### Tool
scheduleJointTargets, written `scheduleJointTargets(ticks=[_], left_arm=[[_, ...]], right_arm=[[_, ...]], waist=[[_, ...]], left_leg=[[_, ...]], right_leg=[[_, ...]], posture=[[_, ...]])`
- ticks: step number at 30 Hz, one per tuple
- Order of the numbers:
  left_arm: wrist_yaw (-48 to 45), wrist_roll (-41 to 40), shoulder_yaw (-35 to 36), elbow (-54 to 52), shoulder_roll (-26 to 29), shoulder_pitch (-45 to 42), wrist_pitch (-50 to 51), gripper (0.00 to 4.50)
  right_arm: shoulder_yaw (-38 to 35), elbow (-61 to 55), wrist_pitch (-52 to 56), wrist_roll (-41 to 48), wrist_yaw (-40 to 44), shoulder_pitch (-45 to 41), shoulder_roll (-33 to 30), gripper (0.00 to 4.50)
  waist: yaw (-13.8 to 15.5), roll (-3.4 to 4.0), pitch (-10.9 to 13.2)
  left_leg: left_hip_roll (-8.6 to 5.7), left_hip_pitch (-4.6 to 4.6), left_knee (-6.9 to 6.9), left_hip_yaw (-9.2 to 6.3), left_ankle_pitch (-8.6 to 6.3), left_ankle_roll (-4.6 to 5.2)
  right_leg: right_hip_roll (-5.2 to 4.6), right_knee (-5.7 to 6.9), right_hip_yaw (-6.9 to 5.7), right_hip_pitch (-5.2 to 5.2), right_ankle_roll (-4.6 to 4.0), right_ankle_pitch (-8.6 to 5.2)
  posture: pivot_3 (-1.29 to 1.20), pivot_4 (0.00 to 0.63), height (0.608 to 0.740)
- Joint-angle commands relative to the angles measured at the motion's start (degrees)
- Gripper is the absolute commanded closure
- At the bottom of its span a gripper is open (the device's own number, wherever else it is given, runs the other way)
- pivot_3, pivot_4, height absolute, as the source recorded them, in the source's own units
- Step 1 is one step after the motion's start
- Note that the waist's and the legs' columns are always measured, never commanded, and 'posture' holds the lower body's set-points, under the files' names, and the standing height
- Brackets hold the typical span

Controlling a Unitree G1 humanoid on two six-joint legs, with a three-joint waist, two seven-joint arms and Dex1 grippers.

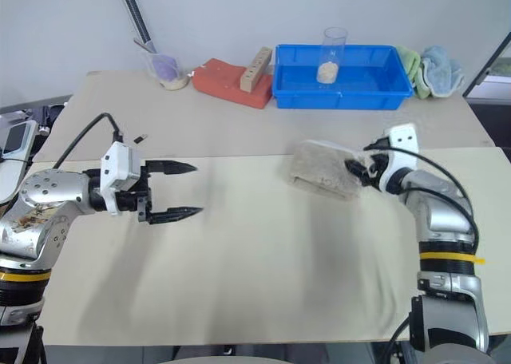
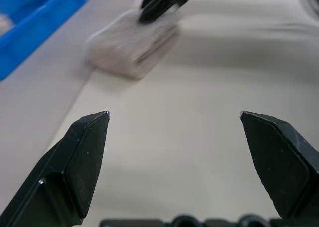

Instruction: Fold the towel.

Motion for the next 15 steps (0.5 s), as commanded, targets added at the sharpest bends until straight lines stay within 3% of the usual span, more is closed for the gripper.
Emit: scheduleJointTargets(ticks=[1, 6, 15], left_arm=[[2.8, 3.2, 4.7, 0.2, 3.8, 3.2, -1.1, 0.0], [5.4, 7.0, 10.6, -1.8, 8.4, 12.2, -0.8, 0.0], [7.1, 4.3, 17.1, -5.5, 9.1, 19.4, 5.5, 0.0]], right_arm=[[-2.3, -11.2, -1.4, 2.8, 8.2, 2.7, -6.8, 0.31], [-5.0, -21.1, -4.8, 7.2, 24.7, 13.6, -18.2, 0.31], [-8.4, -23.0, -4.1, 9.7, 30.9, 22.3, -22.7, 0.31]], waist=[[0.3, 0.0, 0.0], [0.7, -0.01, 0.0], [0.7, -0.04, 0.0]], left_leg=[[0.0, -0.02, -0.02, -0.02, 0.0, 0.0], [0.04, -0.02, -0.06, -0.04, -0.01, 0.01], [0.08, 0.05, -0.15, 0.0, -0.02, 0.0]], right_leg=[[0.0, -0.03, -0.02, -0.01, 0.0, 0.0], [-0.07, -0.21, -0.04, 0.06, 0.0, 0.0], [-0.13, -0.37, -0.01, 0.2, 0.0, 0.0]], posture=[[0.0, 0.15, 0.74], [0.0, 0.15, 0.74], [0.0, 0.15, 0.74]])
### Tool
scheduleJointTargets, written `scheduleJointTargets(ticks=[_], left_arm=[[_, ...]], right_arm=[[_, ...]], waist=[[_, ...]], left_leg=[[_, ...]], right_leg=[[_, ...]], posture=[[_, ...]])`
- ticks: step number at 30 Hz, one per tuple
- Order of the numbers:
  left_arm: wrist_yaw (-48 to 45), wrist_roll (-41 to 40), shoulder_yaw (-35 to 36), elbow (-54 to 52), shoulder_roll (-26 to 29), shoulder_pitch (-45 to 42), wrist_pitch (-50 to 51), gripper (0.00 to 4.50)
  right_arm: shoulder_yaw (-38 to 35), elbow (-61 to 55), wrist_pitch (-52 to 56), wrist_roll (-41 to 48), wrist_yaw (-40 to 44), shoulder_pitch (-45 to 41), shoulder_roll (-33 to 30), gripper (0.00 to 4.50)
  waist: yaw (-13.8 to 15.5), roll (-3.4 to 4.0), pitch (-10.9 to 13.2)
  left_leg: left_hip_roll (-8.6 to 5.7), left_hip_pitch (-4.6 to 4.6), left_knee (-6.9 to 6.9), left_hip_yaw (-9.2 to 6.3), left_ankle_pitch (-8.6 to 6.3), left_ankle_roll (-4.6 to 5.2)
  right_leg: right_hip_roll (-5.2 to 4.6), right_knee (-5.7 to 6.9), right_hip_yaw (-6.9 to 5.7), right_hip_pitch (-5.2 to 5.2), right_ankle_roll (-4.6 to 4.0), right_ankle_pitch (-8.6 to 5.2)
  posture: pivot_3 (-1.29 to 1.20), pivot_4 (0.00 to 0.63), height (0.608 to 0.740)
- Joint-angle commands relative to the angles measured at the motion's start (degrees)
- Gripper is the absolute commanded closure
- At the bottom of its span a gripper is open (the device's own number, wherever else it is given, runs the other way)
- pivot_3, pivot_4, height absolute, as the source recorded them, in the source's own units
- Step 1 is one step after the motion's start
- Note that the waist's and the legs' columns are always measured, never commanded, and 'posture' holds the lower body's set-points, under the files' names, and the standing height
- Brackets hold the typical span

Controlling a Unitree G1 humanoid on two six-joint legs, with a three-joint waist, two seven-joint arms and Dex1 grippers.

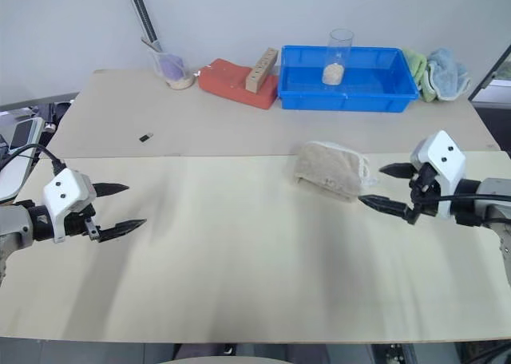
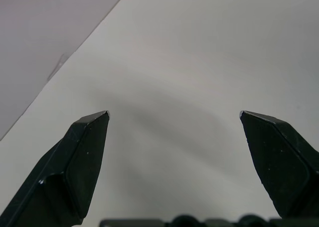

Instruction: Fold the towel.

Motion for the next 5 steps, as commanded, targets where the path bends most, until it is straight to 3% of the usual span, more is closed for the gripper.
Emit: scheduleJointTargets(ticks=[1, 5], left_arm=[[0.7, -1.4, 2.6, -3.1, 1.1, 0.6, 2.1, 0.0], [1.4, -2.2, 3.0, -3.9, 0.6, 0.4, 3.2, 0.0]], right_arm=[[-2.0, -2.1, -0.7, 1.3, 0.6, 0.1, -0.5, 0.31], [-1.0, -1.4, -1.0, 0.9, 0.3, -0.8, -0.3, 0.31]], waist=[[0.0, 0.01, 0.0], [0.0, 0.0, 0.0]], left_leg=[[0.0, -0.02, -0.01, 0.0, 0.0, 0.0], [0.01, 0.0, -0.07, 0.02, 0.0, 0.0]], right_leg=[[0.0, 0.0, 0.0, -0.01, 0.0, 0.0], [0.01, -0.01, 0.01, -0.03, 0.0, 0.0]], posture=[[0.0, 0.15, 0.74], [0.0, 0.15, 0.74]])
